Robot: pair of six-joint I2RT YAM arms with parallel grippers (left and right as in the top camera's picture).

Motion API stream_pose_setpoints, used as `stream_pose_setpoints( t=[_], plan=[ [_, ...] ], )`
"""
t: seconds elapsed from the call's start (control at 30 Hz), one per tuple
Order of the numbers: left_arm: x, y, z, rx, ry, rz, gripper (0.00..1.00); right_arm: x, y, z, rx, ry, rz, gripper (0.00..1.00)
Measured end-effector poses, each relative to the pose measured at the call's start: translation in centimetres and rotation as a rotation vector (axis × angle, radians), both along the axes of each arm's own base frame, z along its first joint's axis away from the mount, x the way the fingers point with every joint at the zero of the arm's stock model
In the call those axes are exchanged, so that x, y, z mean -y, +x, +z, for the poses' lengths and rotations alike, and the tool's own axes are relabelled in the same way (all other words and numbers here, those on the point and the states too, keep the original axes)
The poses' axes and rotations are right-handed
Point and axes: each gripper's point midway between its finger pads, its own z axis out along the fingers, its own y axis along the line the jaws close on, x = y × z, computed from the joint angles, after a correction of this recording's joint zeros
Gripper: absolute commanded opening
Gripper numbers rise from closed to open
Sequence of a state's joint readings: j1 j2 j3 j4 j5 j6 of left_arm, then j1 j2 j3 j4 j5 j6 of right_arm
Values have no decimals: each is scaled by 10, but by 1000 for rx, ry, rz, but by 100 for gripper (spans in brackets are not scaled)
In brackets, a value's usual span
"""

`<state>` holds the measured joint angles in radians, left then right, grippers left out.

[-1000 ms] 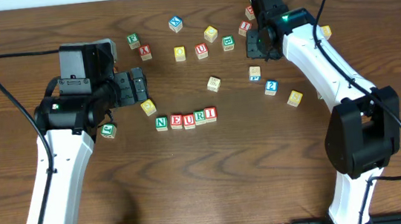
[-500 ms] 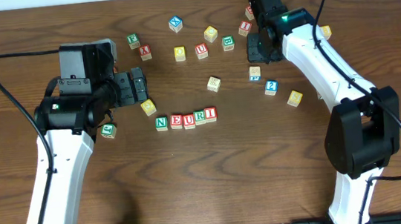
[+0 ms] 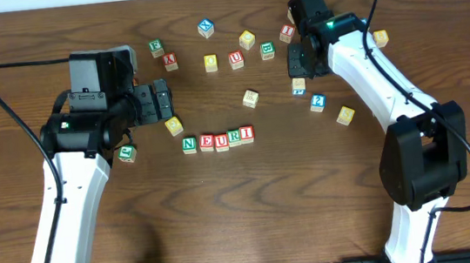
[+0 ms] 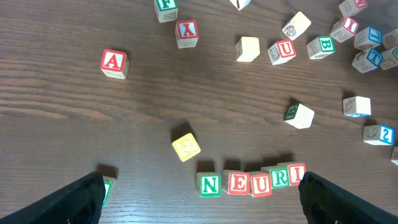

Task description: Spell out NEURIPS

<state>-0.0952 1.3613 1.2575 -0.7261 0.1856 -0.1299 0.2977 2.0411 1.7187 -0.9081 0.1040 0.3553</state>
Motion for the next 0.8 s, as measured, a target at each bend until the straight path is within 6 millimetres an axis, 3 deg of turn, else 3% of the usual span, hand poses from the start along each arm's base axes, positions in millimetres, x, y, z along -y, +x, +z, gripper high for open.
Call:
stream_pose_setpoints(
  t=[0.57,0.8],
  plan=[
    [0,0,0,0,0,0,98,-3,1,-1,3,1,6,1],
    [0,0,0,0,0,0,98,-13,2,-18,-16,-5,25,1]
  ],
)
